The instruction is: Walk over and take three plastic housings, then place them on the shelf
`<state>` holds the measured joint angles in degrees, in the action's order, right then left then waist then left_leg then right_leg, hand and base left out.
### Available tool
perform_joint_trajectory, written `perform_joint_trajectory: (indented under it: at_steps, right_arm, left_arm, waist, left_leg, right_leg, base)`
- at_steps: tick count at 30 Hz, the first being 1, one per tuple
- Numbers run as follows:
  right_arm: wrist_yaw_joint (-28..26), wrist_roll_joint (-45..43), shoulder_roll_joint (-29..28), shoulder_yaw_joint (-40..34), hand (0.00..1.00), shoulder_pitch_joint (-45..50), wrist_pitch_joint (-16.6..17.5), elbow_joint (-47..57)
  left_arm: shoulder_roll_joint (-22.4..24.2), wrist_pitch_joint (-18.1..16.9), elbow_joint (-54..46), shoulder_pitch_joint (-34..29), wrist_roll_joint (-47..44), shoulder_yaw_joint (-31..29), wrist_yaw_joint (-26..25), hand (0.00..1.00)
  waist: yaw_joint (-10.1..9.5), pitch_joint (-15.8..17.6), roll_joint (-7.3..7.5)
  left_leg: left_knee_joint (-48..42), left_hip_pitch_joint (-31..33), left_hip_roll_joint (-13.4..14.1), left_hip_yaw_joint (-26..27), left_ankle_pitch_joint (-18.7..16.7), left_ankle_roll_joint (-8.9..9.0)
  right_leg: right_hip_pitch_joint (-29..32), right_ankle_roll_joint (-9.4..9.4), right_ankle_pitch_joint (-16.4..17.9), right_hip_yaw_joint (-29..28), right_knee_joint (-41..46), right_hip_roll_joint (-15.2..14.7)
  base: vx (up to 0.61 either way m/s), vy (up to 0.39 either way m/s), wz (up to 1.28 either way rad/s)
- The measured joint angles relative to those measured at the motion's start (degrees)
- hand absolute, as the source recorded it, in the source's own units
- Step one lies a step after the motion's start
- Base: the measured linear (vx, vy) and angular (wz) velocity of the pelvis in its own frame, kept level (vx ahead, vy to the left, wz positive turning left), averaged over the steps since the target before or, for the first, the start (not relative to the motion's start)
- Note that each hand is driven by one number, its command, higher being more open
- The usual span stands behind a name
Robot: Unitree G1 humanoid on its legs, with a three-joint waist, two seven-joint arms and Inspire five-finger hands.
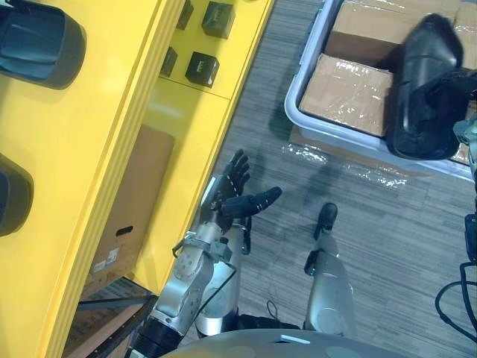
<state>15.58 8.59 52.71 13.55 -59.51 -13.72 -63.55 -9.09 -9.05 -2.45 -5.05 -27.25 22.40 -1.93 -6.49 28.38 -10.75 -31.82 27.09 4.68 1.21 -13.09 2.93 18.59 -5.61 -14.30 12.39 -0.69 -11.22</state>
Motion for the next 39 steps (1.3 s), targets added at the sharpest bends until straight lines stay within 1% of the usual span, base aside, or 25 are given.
perform_joint_trajectory:
  at_steps: [3,6,8,11,14,17,19,21,22,24,25,26,27,29,30,33,34,35,37,38,39]
  right_arm:
    - [-1.95,0.14,-1.58,0.03,0.0,2.46,-0.78,-2.11]
    - [-2.09,0.14,-1.99,-0.25,0.0,3.09,-1.0,-2.66]
    - [-1.58,0.17,-1.72,-1.85,0.0,3.45,-0.91,-3.36]
    - [-0.96,0.16,-1.72,-1.95,0.0,4.47,0.01,-3.34]
    - [1.83,0.14,-1.76,-2.96,0.0,5.47,2.31,-3.2]
    - [6.48,0.54,-1.76,-3.73,0.0,6.57,4.31,-1.31]
    - [8.69,0.54,-1.76,-4.01,0.0,7.65,4.92,1.59]
    - [11.67,0.66,-1.76,-4.16,0.0,8.36,7.09,5.66]
    - [12.62,0.74,-1.76,-4.3,0.0,8.76,7.84,6.63]
    - [15.58,2.27,-1.83,-5.22,0.0,9.44,10.21,10.07]
    - [16.35,2.31,-1.84,-5.32,0.0,9.43,10.81,10.74]
    - [17.6,2.42,-2.04,-5.76,0.0,9.45,11.91,12.53]
    - [18.07,2.47,-2.37,-6.13,0.0,9.44,12.43,13.44]
    - [19.82,3.9,-3.82,-6.85,0.0,9.44,14.2,15.42]
    - [19.83,4.45,-4.24,-6.85,0.0,9.44,14.53,15.8]
    - [19.84,4.41,-5.74,-7.58,0.0,9.44,14.54,16.68]
    - [19.78,4.34,-6.17,-7.69,1.0,9.45,14.54,16.79]
    - [19.4,4.09,-6.54,-7.79,1.0,9.47,14.49,16.8]
    - [16.24,1.03,-7.58,-8.6,1.0,9.93,14.52,17.21]
    - [12.98,-0.46,-8.52,-10.05,1.0,11.62,14.49,18.44]
    - [6.97,-1.05,-9.4,-11.13,1.0,14.45,14.35,20.75]
  left_arm:
    - [-0.54,0.0,-0.34,-0.64,-0.19,-0.09,0.11,1.0]
    - [-0.62,0.01,-1.19,-1.31,-0.19,-0.24,0.15,1.0]
    - [-1.0,0.01,-3.37,-2.09,-0.19,-0.28,0.48,1.0]
    - [-1.13,0.01,-4.85,-2.22,-0.19,-0.44,0.86,1.0]
    - [-1.18,0.02,-4.97,-2.29,-0.17,-0.86,1.55,1.0]
    - [-2.1,0.01,-4.99,-2.29,0.04,-1.49,2.07,1.0]
    - [-2.98,0.01,-5.25,-2.25,0.97,-2.01,2.38,1.0]
    - [-4.38,-0.57,-7.69,-2.05,2.86,-3.01,2.36,1.0]
    - [-4.83,-1.06,-8.07,-1.73,3.72,-3.12,2.36,1.0]
    - [-6.94,-2.17,-9.47,1.29,5.72,-3.75,2.33,1.0]
    - [-7.5,-2.2,-9.44,2.73,6.0,-3.97,2.31,1.0]
    - [-8.58,-2.2,-9.31,5.91,6.56,-4.68,2.14,1.0]
    - [-9.12,-2.2,-9.17,7.46,7.14,-5.13,2.07,1.0]
    - [-11.2,-2.19,-7.44,14.03,7.5,-5.45,1.29,1.0]
    - [-11.43,-2.13,-5.89,16.95,7.49,-5.43,0.99,1.0]
    - [-11.6,-1.81,-3.39,20.99,7.49,-5.34,0.25,1.0]
    - [-11.6,-1.78,-2.29,22.55,7.49,-5.25,-0.01,1.0]
    - [-11.61,-1.71,-1.85,23.33,7.47,-5.25,-0.21,1.0]
    - [-11.61,-1.6,-1.81,24.19,7.34,-5.26,-0.7,1.0]
    - [-11.53,-1.31,-1.82,24.8,7.23,-5.24,-0.78,1.0]
    - [-11.52,-0.76,-1.83,25.24,7.08,-5.24,-1.11,1.0]
  waist:
    - [0.05,-0.01,-0.02]
    - [0.41,-0.08,-0.13]
    - [0.5,-0.08,-0.12]
    - [0.51,-0.08,-0.12]
    - [0.54,-0.08,-0.09]
    - [0.62,-0.01,0.02]
    - [1.1,0.03,0.1]
    - [2.11,0.09,0.58]
    - [2.15,0.06,0.73]
    - [2.55,-0.05,1.39]
    - [2.75,-0.13,1.62]
    - [3.29,-0.16,2.35]
    - [3.52,-0.17,2.79]
    - [4.29,-0.78,4.69]
    - [4.94,-1.12,5.4]
    - [6.2,-1.6,6.36]
    - [6.69,-1.61,6.39]
    - [6.78,-1.6,6.4]
    - [6.9,-1.6,6.4]
    - [6.93,-1.6,6.41]
    - [7.07,-1.61,6.42]
  left_leg:
    - [1.1,-1.11,-0.01,0.08,0.37,0.19]
    - [1.67,-1.63,0.01,0.17,0.58,0.27]
    - [2.09,-1.77,0.04,0.09,0.93,0.44]
    - [2.27,-2.08,0.17,0.0,1.15,0.59]
    - [2.8,-2.95,0.19,-0.02,1.37,0.65]
    - [3.38,-3.4,0.28,-0.03,1.75,0.85]
    - [3.66,-4.1,0.48,-0.02,1.81,0.94]
    - [3.96,-5.02,0.82,0.17,1.84,1.06]
    - [4.01,-5.41,0.95,0.29,1.79,1.14]
    - [4.06,-6.63,1.62,0.71,1.5,1.56]
    - [4.06,-6.8,1.77,0.74,1.48,1.59]
    - [4.12,-7.21,2.02,0.83,1.39,1.74]
    - [4.19,-7.43,2.13,1.01,1.35,1.82]
    - [4.16,-7.83,2.72,2.0,1.2,2.04]
    - [4.17,-7.88,2.84,2.18,1.18,2.08]
    - [4.2,-8.1,3.02,2.71,0.99,2.24]
    - [4.21,-8.22,3.11,2.91,0.86,2.29]
    - [4.23,-8.4,3.19,3.27,0.76,2.36]
    - [4.16,-8.64,3.6,3.96,0.45,2.57]
    - [4.12,-8.64,3.95,3.98,0.25,2.72]
    - [4.18,-8.7,4.09,3.96,0.21,2.78]
  right_leg:
    - [-0.54,0.07,0.05,0.0,0.01,-0.01]
    - [-0.81,0.23,0.17,-0.01,0.01,0.0]
    - [-0.84,0.5,0.36,0.06,0.0,0.03]
    - [-1.1,0.5,0.36,0.09,0.0,0.17]
    - [-1.76,0.67,0.5,0.15,-0.02,0.19]
    - [-1.99,0.64,0.49,0.2,-0.08,0.28]
    - [-2.76,0.61,0.48,0.37,-0.42,0.46]
    - [-3.46,0.61,0.47,0.27,-0.45,0.75]
    - [-3.74,0.61,0.47,0.14,-0.5,0.86]
    - [-4.72,0.63,0.49,-0.19,-0.65,1.48]
    - [-4.87,0.65,0.5,-0.19,-0.69,1.62]
    - [-5.15,0.7,0.54,-0.3,-0.85,1.86]
    - [-5.29,0.7,0.54,-0.46,-1.06,1.98]
    - [-5.34,0.72,0.51,-1.43,-1.74,2.47]
    - [-5.34,0.73,0.48,-1.56,-1.86,2.56]
    - [-5.34,0.8,-0.08,-1.93,-2.4,2.75]
    - [-5.33,0.78,-0.13,-2.19,-2.41,2.81]
    - [-5.21,0.76,-0.19,-2.65,-2.4,2.89]
    - [-4.98,0.79,-0.26,-3.41,-2.41,3.23]
    - [-4.95,0.83,-0.28,-3.45,-2.41,3.56]
    - [-4.93,0.85,-0.27,-3.48,-2.41,3.73]
  base:
    - [-0.01,0.005,0.0]
    - [-0.02,0.005,0.0]
    - [-0.06,0.014,0.02]
    - [-0.06,0.011,0.01]
    - [-0.07,0.023,0.02]
    - [-0.05,0.013,0.01]
    - [-0.02,0.005,0.01]
    - [-0.01,0.01,-0.03]
    - [-0.02,0.018,-0.11]
    - [-0.02,0.008,-0.13]
    - [-0.03,-0.002,-0.08]
    - [-0.04,-0.003,-0.08]
    - [-0.06,-0.003,-0.18]
    - [-0.06,0.003,-0.23]
    - [-0.04,0.011,-0.12]
    - [-0.02,0.024,-0.11]
    - [-0.02,0.045,-0.15]
    - [-0.02,0.044,-0.2]
    - [-0.01,0.023,-0.2]
    - [-0.02,0.01,-0.09]
    - [-0.02,0.013,-0.05]
